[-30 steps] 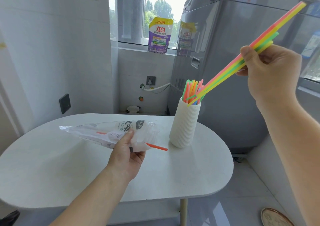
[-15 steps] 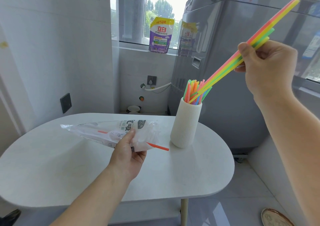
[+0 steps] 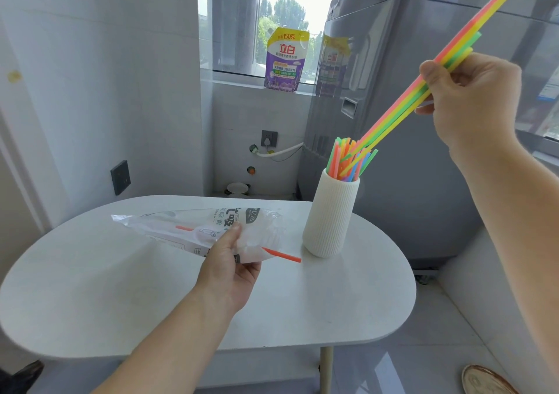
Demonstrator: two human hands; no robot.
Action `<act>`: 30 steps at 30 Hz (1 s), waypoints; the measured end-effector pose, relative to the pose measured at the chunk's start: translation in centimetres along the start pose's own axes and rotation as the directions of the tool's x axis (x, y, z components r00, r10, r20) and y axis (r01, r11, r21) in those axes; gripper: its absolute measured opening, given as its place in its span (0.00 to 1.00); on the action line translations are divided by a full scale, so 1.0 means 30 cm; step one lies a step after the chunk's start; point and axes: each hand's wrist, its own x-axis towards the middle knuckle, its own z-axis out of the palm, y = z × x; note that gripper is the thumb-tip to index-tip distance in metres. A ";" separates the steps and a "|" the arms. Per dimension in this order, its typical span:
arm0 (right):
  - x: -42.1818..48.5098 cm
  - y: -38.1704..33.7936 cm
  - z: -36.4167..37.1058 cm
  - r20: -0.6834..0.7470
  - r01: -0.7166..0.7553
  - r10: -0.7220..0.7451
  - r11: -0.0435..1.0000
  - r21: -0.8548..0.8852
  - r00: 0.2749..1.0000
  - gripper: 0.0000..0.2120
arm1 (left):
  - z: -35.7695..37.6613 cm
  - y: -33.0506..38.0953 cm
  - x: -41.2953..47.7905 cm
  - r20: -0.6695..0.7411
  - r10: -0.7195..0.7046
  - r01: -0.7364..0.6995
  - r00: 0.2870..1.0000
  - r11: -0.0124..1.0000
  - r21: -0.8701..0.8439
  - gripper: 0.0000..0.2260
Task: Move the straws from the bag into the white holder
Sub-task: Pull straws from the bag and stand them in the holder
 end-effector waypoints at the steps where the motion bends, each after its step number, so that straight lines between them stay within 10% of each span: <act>1: 0.000 -0.002 -0.001 0.004 -0.002 0.002 1.000 0.002 1.000 0.07 | 0.000 -0.001 0.000 0.003 0.000 0.000 1.000 1.000 0.001 0.13; 30: -0.058 0.089 0.156 0.171 -0.074 0.092 0.991 -0.109 0.981 0.10 | 0.000 -0.006 -0.007 -0.014 0.009 -0.009 1.000 1.000 -0.003 0.14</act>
